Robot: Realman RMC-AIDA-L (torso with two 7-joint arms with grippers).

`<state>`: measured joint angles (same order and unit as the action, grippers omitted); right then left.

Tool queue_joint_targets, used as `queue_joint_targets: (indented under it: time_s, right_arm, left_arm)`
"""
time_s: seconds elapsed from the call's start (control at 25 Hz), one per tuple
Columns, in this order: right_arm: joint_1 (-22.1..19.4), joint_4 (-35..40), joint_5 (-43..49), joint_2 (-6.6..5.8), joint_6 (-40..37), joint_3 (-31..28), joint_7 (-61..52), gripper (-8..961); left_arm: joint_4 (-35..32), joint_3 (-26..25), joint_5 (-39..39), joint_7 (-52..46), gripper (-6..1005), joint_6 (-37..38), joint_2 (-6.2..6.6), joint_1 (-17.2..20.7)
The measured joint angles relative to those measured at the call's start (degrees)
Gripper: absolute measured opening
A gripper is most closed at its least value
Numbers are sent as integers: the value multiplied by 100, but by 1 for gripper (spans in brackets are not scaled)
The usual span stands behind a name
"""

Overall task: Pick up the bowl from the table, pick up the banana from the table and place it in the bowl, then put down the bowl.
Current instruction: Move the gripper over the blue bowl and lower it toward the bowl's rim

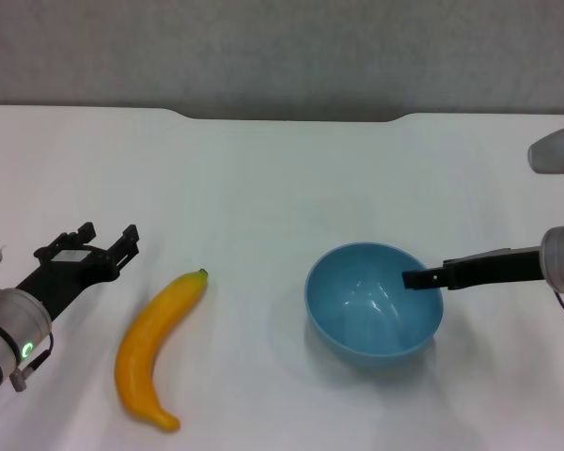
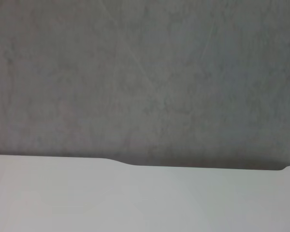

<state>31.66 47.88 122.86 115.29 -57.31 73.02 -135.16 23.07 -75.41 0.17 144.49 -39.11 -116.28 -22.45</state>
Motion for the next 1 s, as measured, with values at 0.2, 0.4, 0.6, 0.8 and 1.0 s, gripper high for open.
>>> queue_joint_targets:
  time_s: [0.2,0.4,0.6,0.8,1.0]
  right_arm:
    - [19,-102,27,-1,70,38,-9,830]
    - [18,-170,31,3,171,62,18,830]
    - [23,-402,3,14,552,319,51,830]
    - [138,-525,-8,29,558,476,15,830]
    - [175,-561,-14,30,494,503,-102,828]
  left_arm:
    - [9,0,-3,-1,694,0,-8,-4]
    - [52,1,-3,-18,692,0,-9,-5]
    - [58,9,-1,-18,689,0,-9,7]
    - [58,9,0,-18,687,0,-9,5]
    - [65,10,0,-18,685,0,-9,-1]
